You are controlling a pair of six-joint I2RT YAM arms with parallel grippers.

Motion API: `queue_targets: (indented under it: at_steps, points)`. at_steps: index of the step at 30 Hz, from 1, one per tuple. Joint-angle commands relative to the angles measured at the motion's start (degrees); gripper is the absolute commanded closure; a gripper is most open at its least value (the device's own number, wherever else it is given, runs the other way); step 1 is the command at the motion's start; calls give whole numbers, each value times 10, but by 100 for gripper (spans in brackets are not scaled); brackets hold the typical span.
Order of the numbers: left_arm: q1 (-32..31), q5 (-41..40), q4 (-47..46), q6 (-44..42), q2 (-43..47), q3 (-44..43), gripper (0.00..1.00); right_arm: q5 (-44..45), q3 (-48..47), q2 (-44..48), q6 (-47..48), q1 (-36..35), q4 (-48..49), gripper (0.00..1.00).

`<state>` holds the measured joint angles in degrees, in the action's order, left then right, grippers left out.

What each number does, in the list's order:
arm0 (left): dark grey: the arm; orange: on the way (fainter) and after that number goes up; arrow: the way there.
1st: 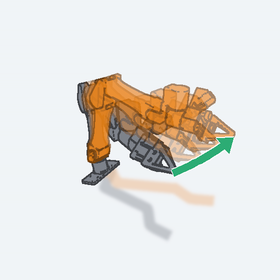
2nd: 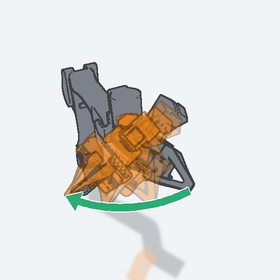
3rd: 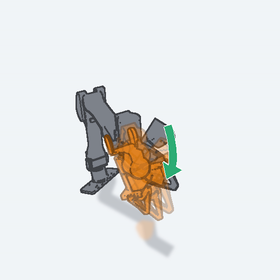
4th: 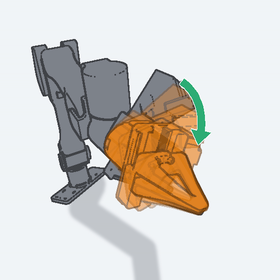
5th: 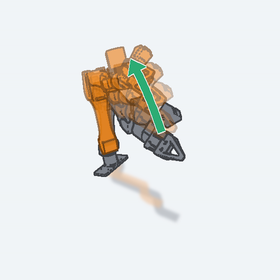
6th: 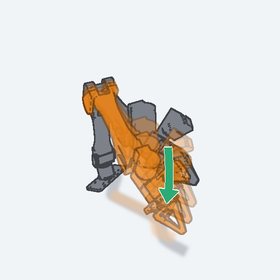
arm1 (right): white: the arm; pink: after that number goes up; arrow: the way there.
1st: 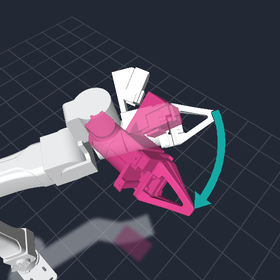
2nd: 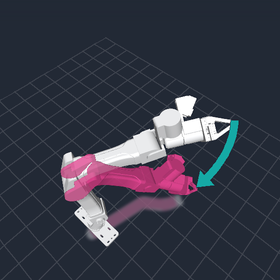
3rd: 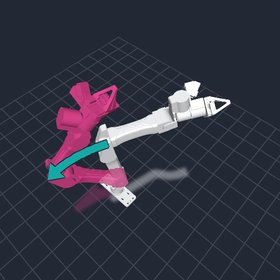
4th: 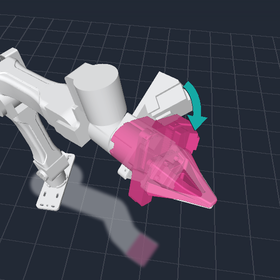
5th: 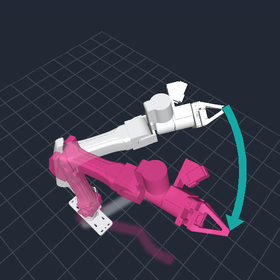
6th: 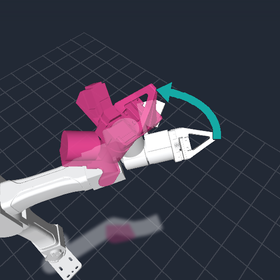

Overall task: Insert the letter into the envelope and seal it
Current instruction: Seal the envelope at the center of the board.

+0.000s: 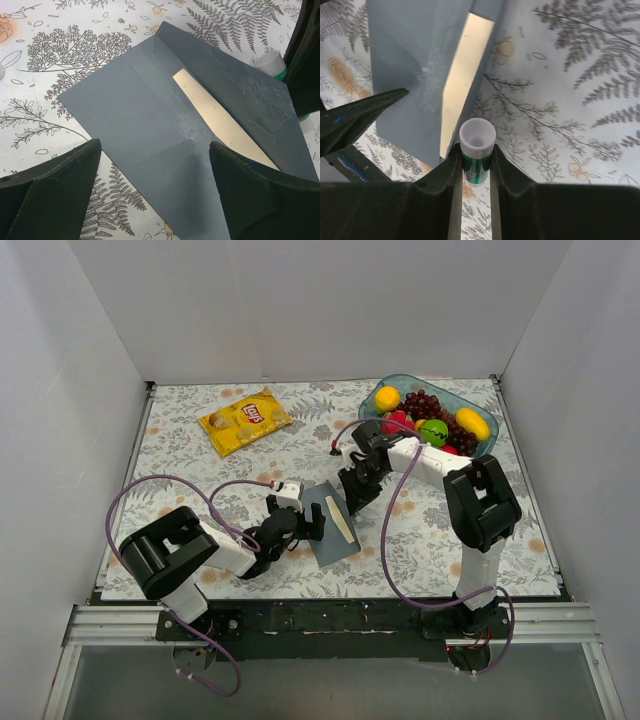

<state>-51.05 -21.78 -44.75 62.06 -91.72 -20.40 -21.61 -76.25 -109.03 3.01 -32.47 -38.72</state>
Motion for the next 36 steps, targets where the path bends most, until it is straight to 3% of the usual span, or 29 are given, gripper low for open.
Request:
queue_targets:
  at_steps: [1, 21, 33, 34, 35, 36]
  points:
    - [3, 31, 91, 27, -20, 11, 11, -35, -16, -5, 2, -23, 10, 99]
    - [3, 39, 84, 46, -5, 28, 14, -43, -29, -66, -7, -73, 24, 99]
    - [18, -47, 213, 5, 195, -13, 18, -15, -26, -81, -7, -78, 18, 99]
    - [18, -48, 214, -1, 202, -15, 22, -15, -26, -81, -6, -78, 18, 99]
    - [19, -46, 213, -13, 212, -18, 35, -16, -26, -81, -6, -78, 18, 99]
    - [20, -45, 214, -14, 216, -20, 56, -15, -26, -82, -5, -78, 18, 99]
